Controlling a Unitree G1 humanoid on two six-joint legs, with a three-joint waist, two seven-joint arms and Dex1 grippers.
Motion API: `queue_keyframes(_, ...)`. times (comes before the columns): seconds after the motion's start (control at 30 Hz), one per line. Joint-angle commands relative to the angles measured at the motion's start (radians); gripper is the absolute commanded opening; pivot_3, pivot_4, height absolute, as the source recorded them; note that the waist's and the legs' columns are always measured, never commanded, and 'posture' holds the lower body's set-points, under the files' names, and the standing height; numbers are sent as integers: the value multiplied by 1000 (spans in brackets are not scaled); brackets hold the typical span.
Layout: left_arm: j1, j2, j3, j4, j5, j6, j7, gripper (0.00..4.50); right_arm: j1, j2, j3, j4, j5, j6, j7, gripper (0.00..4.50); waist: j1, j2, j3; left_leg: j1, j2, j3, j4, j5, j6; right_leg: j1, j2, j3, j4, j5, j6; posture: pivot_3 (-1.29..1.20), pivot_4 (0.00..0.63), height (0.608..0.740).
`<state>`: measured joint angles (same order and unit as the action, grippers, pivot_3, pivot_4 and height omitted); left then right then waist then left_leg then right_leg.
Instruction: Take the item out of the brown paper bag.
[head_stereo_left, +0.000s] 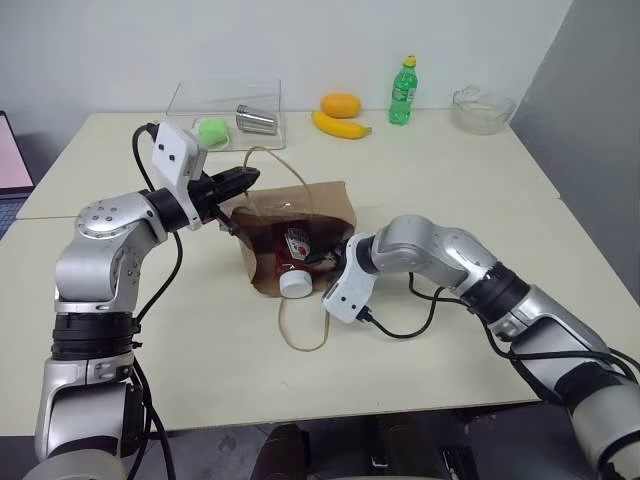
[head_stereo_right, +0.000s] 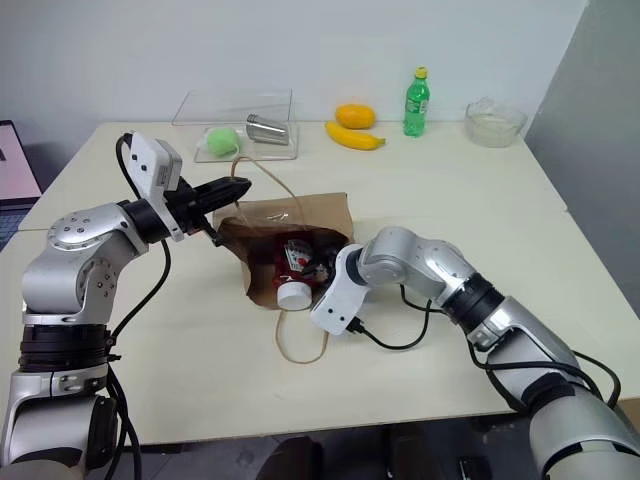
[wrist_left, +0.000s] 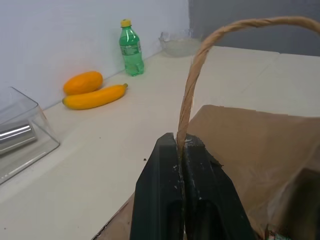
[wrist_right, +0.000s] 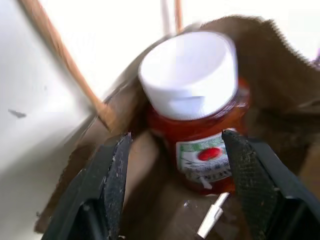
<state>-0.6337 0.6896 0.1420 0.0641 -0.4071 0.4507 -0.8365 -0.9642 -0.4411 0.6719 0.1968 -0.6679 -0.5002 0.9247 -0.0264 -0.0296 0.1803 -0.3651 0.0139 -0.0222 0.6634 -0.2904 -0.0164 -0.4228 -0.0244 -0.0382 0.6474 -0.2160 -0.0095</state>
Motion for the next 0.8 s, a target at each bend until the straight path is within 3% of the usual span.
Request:
queue_keyframes(0.03,-10,16,18,-32,3,-3,9,0,9,6,-50,-104,60,58,45,3030,0,0,0,0,0,0,0,0,0,0,0,0,0,0,0,0,150,740)
queue_keyframes(0.13,-17,16,15,-21,5,-8,4,0,-6,23,-47,-103,48,79,51,3030,0,0,0,0,0,0,0,0,0,0,0,0,0,0,0,0,150,740)
queue_keyframes(0.23,-27,15,10,-10,8,-11,1,0,-46,34,-33,-66,19,64,39,3603,0,0,0,0,0,0,0,0,0,0,0,0,0,0,0,0,150,740)
queue_keyframes(0.33,-35,14,7,-1,11,-16,-2,0,-85,33,-11,-20,-25,2,-1,4470,0,0,0,0,0,0,0,0,0,0,0,0,0,0,0,0,150,740)
queue_keyframes(0.8,-33,15,11,-3,14,-16,-4,0,-215,166,126,327,-248,-105,-230,4470,-1,0,0,0,0,0,0,1,-1,0,0,0,0,0,0,0,150,740)
